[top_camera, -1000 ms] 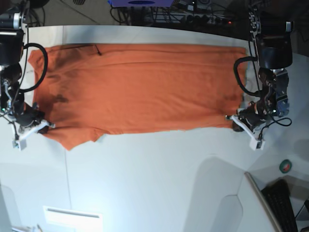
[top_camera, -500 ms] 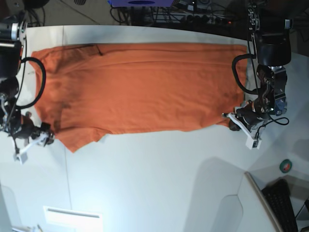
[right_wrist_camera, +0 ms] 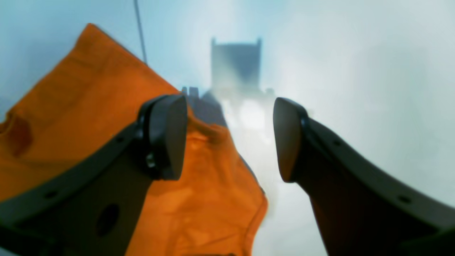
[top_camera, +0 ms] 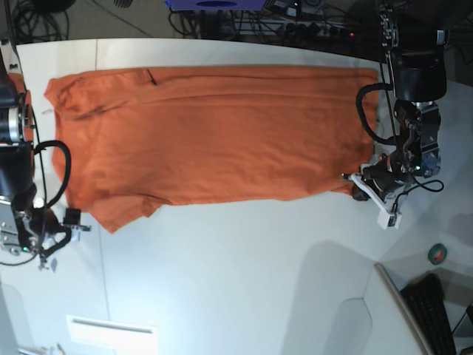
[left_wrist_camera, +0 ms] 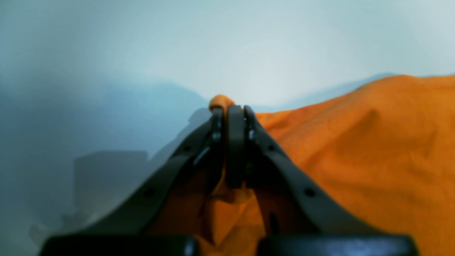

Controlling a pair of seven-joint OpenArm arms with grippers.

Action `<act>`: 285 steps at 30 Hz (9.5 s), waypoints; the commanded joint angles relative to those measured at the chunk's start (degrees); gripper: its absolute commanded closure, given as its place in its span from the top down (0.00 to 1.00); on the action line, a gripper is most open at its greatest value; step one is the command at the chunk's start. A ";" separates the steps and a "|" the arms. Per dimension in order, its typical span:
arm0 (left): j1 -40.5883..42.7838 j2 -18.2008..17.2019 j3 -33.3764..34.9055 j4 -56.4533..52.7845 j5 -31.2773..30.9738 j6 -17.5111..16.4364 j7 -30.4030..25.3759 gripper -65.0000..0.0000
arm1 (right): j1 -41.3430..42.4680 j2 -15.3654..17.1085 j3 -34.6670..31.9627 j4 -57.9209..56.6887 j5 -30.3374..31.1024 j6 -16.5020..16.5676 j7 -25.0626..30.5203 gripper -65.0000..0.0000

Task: Layout the t-shirt on the table in an organized manner, then fold the t-shirt properly
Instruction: 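Lift the side edge with both grippers and fold it over the shirt, then lay the folded edge down along the collar edge with both grippers, then release the strip end with the left gripper and regrasp it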

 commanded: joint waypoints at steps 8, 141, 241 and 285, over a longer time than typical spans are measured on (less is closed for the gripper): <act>-1.20 -0.90 -0.05 0.93 -0.26 -0.26 -1.00 0.00 | 1.80 -0.77 -1.81 -0.40 0.28 0.01 0.37 0.56; 30.89 -1.60 -8.58 38.47 -0.34 -7.03 13.16 0.00 | -53.32 2.13 16.39 63.69 -0.07 0.10 -0.34 0.00; 17.26 6.75 -10.60 17.63 -0.08 -6.68 4.98 0.00 | -52.26 -5.69 24.74 56.75 -0.07 0.01 2.48 0.00; 23.06 0.42 -12.97 6.73 -20.56 -12.57 -0.03 0.28 | -53.58 -7.63 24.22 62.99 0.11 0.01 2.21 0.00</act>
